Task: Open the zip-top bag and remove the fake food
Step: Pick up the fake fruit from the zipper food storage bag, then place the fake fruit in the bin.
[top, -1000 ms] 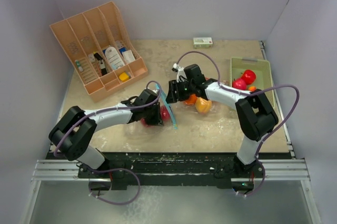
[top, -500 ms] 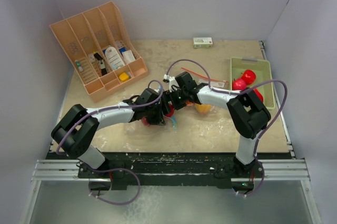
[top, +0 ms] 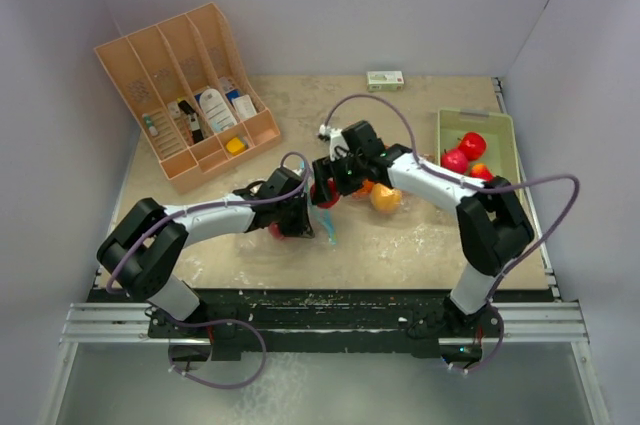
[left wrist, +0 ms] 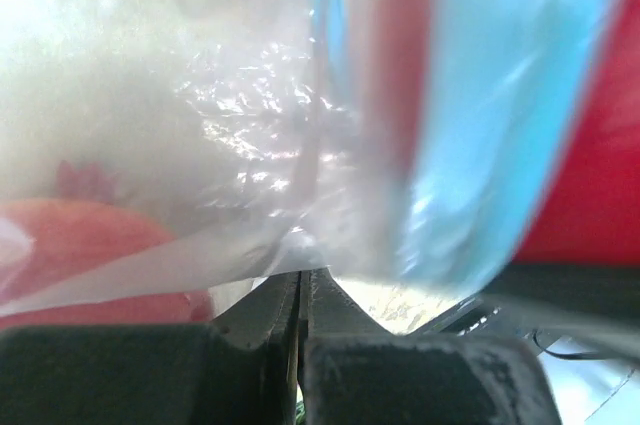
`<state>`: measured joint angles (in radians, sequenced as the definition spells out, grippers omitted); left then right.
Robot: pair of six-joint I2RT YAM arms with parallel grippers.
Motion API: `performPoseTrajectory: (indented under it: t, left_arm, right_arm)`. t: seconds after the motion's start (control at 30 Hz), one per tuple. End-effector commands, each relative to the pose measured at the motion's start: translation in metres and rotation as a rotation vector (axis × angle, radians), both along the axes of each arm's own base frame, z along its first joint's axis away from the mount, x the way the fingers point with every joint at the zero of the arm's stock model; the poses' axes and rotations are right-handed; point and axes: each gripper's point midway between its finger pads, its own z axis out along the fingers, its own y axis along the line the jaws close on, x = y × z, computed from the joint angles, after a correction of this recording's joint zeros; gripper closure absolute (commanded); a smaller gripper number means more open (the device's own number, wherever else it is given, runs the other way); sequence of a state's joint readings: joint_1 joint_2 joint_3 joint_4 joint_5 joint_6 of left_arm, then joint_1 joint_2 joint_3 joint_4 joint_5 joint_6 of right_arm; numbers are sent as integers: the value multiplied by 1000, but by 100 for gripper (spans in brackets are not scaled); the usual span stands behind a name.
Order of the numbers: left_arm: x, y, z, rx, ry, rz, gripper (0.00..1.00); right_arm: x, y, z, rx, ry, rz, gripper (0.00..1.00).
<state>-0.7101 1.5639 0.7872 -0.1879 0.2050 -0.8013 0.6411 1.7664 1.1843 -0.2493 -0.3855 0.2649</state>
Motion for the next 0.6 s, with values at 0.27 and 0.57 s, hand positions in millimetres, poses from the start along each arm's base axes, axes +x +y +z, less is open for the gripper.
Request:
performPoseTrajectory:
  t: [0.27,0.57]
  left_arm:
    - [4,-1,11,-19,-44,-9,100]
    - [5,-2,15,-20,-58,-18,100]
  right_arm:
    - [126,-151,135,74,-264,-491,45]
    - [151,-288,122,75,-195,-959,43]
